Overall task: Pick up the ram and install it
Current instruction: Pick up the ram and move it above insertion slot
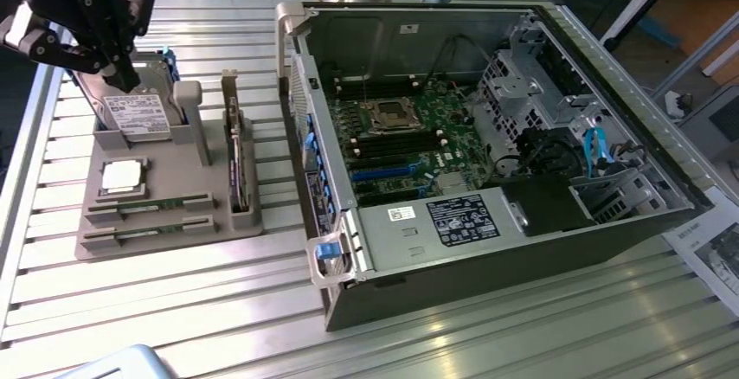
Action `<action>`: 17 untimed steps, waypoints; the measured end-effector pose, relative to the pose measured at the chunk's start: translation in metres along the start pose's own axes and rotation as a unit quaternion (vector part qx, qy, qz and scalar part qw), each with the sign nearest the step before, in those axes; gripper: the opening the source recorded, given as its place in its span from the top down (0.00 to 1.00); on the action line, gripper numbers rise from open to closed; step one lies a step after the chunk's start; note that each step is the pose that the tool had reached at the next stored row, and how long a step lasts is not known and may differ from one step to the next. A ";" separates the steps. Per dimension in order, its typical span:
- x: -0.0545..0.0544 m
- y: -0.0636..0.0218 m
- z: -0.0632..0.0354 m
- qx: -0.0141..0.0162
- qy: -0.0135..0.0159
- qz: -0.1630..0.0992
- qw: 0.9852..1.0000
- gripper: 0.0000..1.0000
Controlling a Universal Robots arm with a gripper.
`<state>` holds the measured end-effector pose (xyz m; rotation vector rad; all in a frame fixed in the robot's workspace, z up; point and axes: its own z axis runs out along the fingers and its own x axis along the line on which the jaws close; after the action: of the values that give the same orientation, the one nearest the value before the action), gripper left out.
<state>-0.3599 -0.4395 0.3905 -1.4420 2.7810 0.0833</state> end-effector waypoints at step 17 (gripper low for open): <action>0.000 -0.0001 0.0006 -0.006 0.009 -0.204 0.979 0.90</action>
<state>-0.3598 -0.4396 0.3898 -1.9861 2.4367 0.0844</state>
